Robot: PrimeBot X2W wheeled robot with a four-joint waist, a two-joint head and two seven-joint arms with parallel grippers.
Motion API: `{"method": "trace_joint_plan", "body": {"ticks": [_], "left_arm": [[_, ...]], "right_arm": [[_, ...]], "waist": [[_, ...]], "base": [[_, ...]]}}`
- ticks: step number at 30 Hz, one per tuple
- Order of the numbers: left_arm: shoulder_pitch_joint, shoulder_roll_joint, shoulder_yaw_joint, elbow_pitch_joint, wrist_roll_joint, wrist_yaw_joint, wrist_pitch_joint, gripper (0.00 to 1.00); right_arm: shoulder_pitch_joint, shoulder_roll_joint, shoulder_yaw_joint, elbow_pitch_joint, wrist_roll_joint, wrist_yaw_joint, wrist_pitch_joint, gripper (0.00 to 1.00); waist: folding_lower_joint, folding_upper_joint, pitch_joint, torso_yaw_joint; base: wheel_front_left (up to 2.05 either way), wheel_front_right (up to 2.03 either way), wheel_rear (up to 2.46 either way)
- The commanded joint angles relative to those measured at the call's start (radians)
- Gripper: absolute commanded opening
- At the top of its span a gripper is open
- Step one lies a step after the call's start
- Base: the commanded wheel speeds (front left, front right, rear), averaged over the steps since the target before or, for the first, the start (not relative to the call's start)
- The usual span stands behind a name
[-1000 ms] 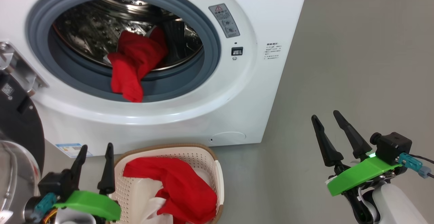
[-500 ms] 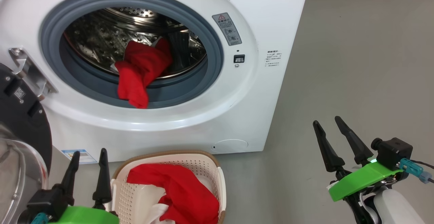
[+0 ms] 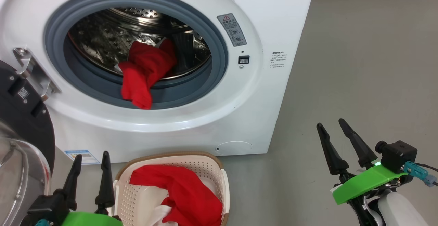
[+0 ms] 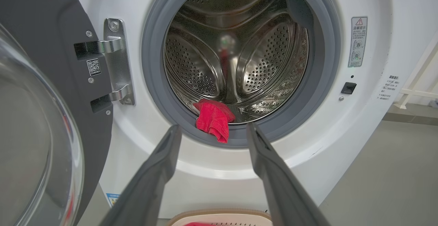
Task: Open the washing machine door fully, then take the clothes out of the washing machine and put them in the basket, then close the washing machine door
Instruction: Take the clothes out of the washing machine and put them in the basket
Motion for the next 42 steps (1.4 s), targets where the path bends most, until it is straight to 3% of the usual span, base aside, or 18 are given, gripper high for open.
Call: {"method": "trace_joint_plan", "body": {"ticks": [1,26,36,42], "left_arm": [[-0.017,0.016,0.039,-0.03,0.008,0.01,-0.012,1.0],[-0.07,0.011,0.023,-0.014,0.001,0.006,0.002,1.0],[-0.261,0.044,-0.016,0.082,0.022,-0.017,0.096,1.0],[-0.446,0.048,-0.032,0.208,0.028,-0.028,0.156,1.0]], "right_arm": [[0.002,-0.01,0.021,-0.026,-0.007,0.002,-0.012,1.0],[-0.016,-0.015,0.021,-0.033,-0.005,0.002,-0.012,1.0],[-0.038,-0.017,0.009,-0.051,-0.005,0.002,-0.012,1.0],[-0.064,-0.006,0.015,-0.065,-0.005,0.002,-0.012,1.0]], "waist": [[0.0,-0.0001,0.0,0.0],[0.0,-0.0001,0.039,-0.004],[0.0,-0.0001,0.104,-0.027],[0.0,-0.0001,0.177,-0.055]], "base": [[0.0,0.0,0.0],[0.0,0.0,0.0],[0.0,0.0,0.0],[0.0,0.0,0.0]]}}
